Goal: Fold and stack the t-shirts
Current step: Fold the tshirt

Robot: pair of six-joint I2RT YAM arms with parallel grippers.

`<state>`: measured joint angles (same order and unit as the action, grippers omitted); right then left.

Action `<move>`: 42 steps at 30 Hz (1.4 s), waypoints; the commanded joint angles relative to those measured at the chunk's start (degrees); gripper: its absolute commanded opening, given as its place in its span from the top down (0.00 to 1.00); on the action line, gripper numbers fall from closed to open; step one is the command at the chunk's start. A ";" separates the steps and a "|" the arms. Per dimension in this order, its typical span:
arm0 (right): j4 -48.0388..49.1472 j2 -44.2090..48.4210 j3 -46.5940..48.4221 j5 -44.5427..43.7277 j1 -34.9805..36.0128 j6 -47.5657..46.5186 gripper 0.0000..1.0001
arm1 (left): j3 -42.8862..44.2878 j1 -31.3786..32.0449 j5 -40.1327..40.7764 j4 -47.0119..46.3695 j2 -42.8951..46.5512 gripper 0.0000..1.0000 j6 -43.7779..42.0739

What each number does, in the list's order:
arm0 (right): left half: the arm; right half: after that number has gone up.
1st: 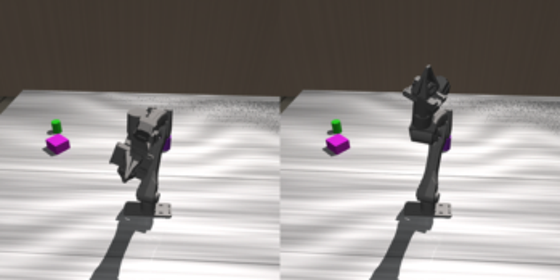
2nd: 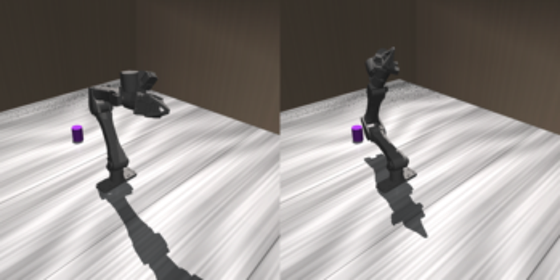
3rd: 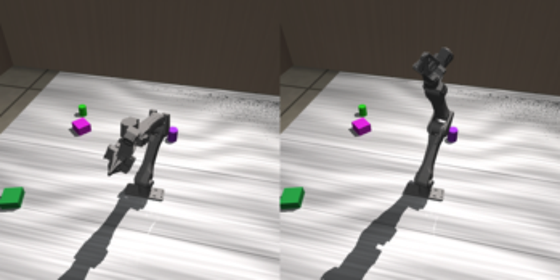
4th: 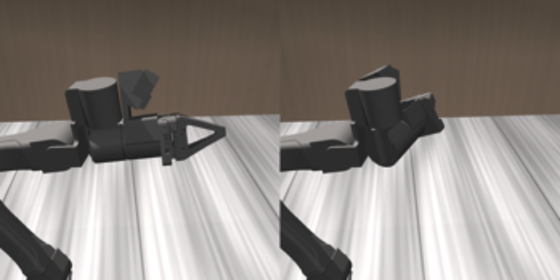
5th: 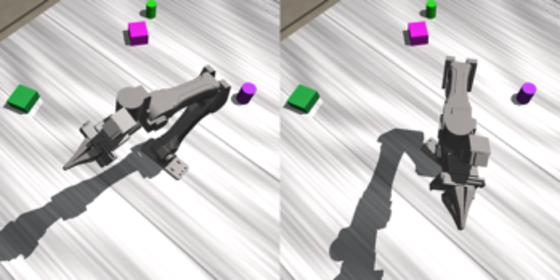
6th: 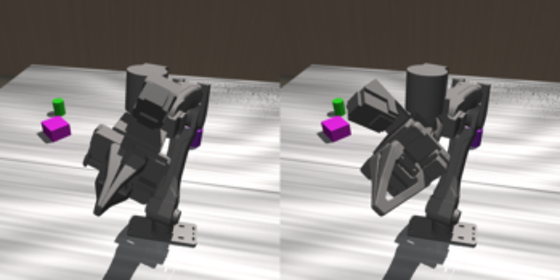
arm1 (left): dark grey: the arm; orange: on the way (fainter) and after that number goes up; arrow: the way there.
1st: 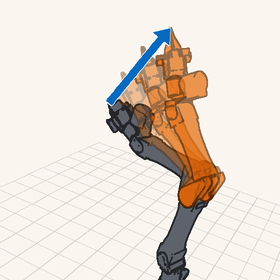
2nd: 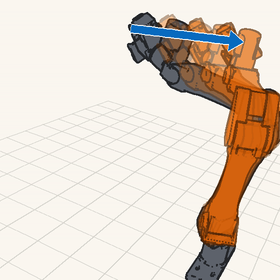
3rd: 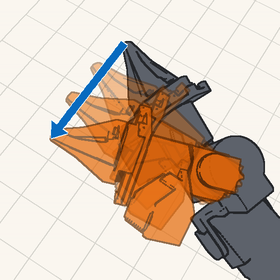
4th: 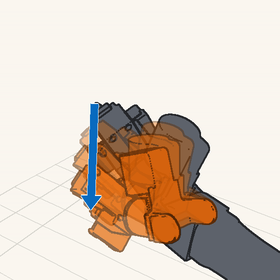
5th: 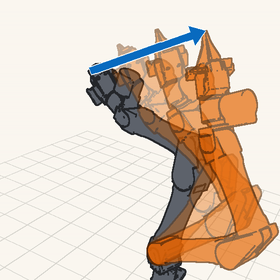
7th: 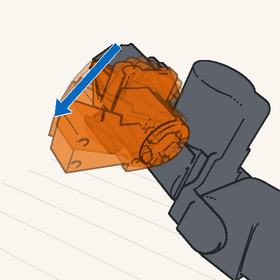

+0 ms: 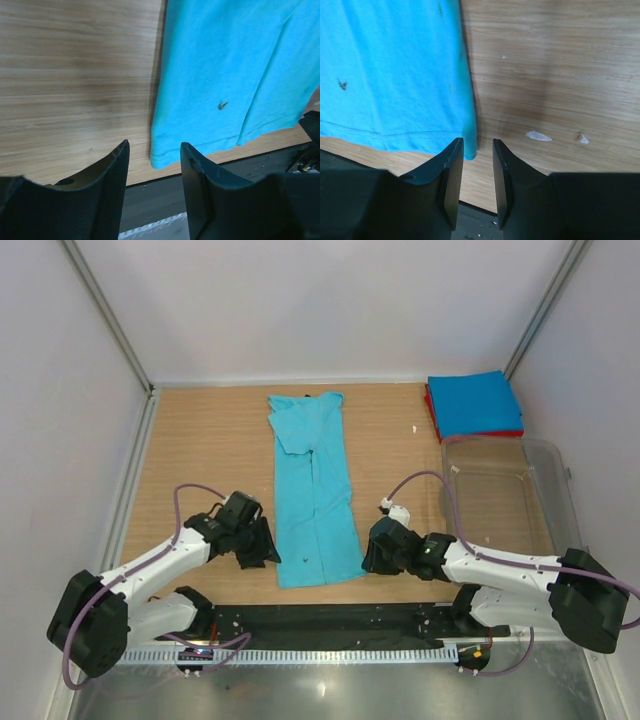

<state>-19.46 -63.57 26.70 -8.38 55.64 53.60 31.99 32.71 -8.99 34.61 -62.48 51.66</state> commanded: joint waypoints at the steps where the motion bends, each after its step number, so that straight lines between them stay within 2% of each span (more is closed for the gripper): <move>1: 3.81 1.52 -1.56 0.12 0.00 1.68 0.64 | -2.28 2.62 1.35 -3.49 1.30 0.53 5.11; 6: 4.87 1.87 -2.97 0.21 1.05 4.31 0.66 | -4.91 5.43 0.47 -5.78 1.05 0.53 6.70; 8: 6.09 2.22 -3.93 0.03 2.19 5.28 0.72 | -5.53 6.22 0.12 -6.57 0.60 0.53 7.05; 9: 7.06 2.57 -4.37 0.21 2.54 6.07 0.76 | -6.23 6.92 -0.06 -7.01 0.60 0.53 7.31; 10: 7.94 2.57 -4.72 0.30 3.59 6.51 0.85 | -6.67 7.36 -0.15 -7.80 0.78 0.53 7.84; 13: 9.88 1.79 -5.69 -0.40 5.61 9.14 0.99 | -7.20 7.81 -0.23 -8.16 1.39 0.54 8.19; 15: 9.36 2.22 -5.78 -3.63 7.63 10.99 0.99 | -7.29 7.90 0.03 -7.81 1.39 0.55 8.19; 19: 8.57 4.68 -6.66 -8.39 12.21 16.26 0.99 | -6.68 8.07 0.11 -5.27 1.04 0.64 7.58; 24: 7.42 4.16 -6.31 -11.04 15.20 18.99 0.99 | -5.01 9.39 5.12 1.15 1.57 0.62 6.44; 33: 6.72 4.68 -7.19 -13.15 17.93 21.72 0.99 | -6.50 11.06 4.60 1.78 4.20 0.70 8.98; 39: 6.28 6.26 -7.10 -13.59 18.54 22.07 0.99 | -6.06 11.59 4.69 2.65 6.22 1.00 10.74; 42: 5.32 7.14 -6.84 -13.94 19.16 22.42 0.99 | -5.27 12.11 6.18 5.28 7.37 1.00 11.36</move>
<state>-13.56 -58.04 19.66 -19.40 73.93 74.37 25.58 44.25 -5.02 36.73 -56.80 61.58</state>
